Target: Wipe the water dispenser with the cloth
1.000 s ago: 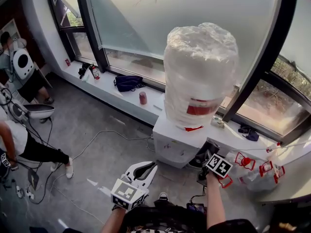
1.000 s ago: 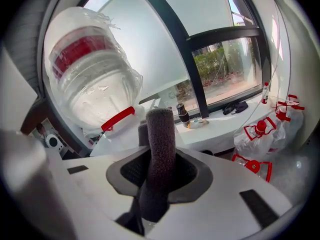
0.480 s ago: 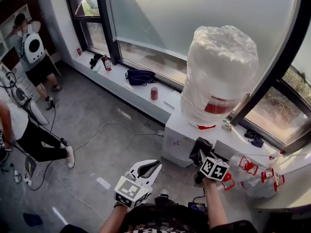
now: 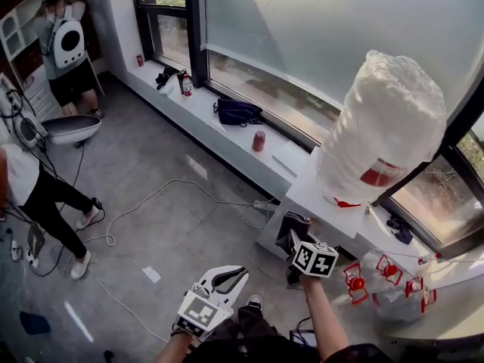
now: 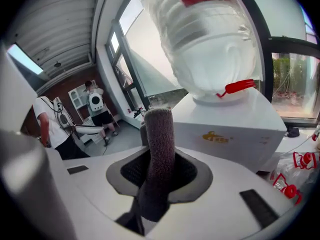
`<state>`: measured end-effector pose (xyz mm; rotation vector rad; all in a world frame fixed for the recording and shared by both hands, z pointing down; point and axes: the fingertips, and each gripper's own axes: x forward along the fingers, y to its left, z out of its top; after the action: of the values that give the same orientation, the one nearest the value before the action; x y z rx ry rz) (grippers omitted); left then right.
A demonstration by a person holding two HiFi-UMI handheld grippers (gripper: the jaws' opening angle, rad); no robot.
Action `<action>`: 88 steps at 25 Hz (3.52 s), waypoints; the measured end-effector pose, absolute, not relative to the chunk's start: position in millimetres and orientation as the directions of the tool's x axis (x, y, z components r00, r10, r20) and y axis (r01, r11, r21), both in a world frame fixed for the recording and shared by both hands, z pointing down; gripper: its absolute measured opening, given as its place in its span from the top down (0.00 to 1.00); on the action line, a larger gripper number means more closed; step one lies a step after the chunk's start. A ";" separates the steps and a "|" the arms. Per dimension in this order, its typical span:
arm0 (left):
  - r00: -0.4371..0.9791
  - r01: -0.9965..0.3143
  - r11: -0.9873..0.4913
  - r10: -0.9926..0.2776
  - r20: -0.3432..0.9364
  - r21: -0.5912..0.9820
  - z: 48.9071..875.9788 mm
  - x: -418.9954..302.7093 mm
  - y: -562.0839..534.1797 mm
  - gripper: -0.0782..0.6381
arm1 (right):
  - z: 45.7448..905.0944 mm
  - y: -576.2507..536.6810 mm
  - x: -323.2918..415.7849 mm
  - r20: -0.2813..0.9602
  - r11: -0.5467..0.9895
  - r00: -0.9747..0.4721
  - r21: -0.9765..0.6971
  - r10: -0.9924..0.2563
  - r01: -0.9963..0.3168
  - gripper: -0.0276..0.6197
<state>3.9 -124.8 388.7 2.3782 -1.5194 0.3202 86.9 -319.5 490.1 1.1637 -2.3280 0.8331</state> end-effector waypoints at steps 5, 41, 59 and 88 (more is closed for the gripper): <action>0.424 -0.905 -0.405 -0.837 0.347 0.128 419.1 -13.9 -109.1 0.83 | 516.1 -332.2 53.4 0.603 0.502 -0.549 -0.267 -0.579 -0.823 0.78; 0.557 -0.831 -0.523 -0.779 0.289 0.192 490.7 17.0 -104.3 0.83 | 544.1 -365.4 326.6 0.640 0.141 -0.108 0.000 -0.761 -0.990 0.78; 0.470 -0.881 -0.462 -0.829 0.303 0.102 541.3 -19.6 -132.0 0.83 | 663.4 -300.8 158.4 0.643 0.491 -0.479 -0.179 -0.598 -0.852 0.78; 0.487 -0.866 -0.493 -0.796 0.360 0.081 624.9 -24.6 -161.0 0.83 | 781.6 -410.4 147.2 0.620 0.283 -0.202 0.034 -0.758 -0.958 0.78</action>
<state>-24.6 -161.0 624.9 2.4827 -1.4179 0.4034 147.2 -410.4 781.6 1.5331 -2.0270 0.4948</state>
